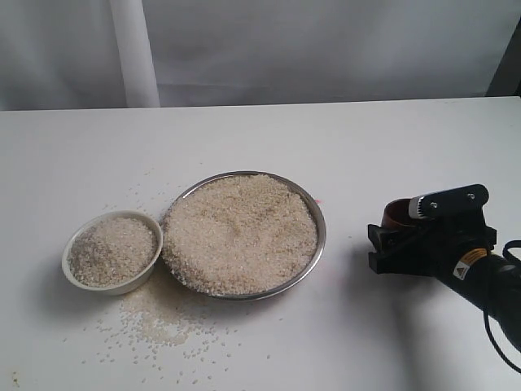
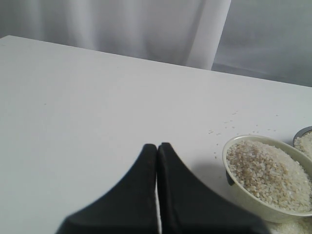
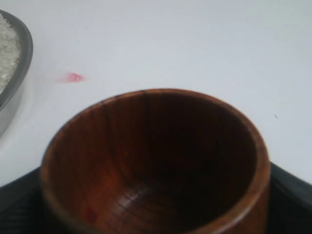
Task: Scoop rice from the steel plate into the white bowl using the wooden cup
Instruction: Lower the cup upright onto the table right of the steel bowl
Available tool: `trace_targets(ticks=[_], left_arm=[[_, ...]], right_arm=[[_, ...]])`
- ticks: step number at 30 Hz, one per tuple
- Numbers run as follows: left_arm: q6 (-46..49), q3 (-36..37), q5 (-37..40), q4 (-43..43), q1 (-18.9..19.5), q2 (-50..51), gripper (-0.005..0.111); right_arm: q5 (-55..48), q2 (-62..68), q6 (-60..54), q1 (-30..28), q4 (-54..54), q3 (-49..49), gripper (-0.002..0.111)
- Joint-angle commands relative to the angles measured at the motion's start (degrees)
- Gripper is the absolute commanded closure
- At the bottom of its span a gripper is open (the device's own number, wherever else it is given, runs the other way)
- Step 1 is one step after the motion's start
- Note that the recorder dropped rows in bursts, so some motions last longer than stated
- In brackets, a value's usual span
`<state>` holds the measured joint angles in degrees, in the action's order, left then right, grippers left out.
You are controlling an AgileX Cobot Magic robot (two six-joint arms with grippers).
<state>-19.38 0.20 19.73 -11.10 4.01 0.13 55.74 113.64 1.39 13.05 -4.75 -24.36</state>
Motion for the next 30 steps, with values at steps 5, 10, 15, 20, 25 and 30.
trace_targets(ticks=[5,10,15,20,25,30], left_arm=[[-0.07,-0.2,-0.4,-0.16,0.0,-0.13,0.107],[-0.07,-0.2,-0.4,-0.16,0.0,-0.13,0.107],[-0.07,-0.2,-0.4,-0.16,0.0,-0.13,0.107],[-0.07,-0.2,-0.4,-0.16,0.0,-0.13,0.107],[-0.07,-0.2,-0.4,-0.16,0.0,-0.13,0.107],[-0.07,-0.2,-0.4,-0.16,0.0,-0.13,0.107]], right_arm=[[0.99,-0.12,0.24,-0.28,-1.03,0.24,0.036],[1.8,-0.12,0.11,0.68,-0.69,0.24,0.021],[1.9,-0.12,0.11,1.09,-0.35,0.24,0.021],[1.59,-2.41,0.11,1.09,-0.35,0.24,0.021],[-2.42,-9.36,0.11,1.09,-1.36,0.24,0.021],[-6.56,-16.07,0.11,1.09,-1.83,0.24,0.021]])
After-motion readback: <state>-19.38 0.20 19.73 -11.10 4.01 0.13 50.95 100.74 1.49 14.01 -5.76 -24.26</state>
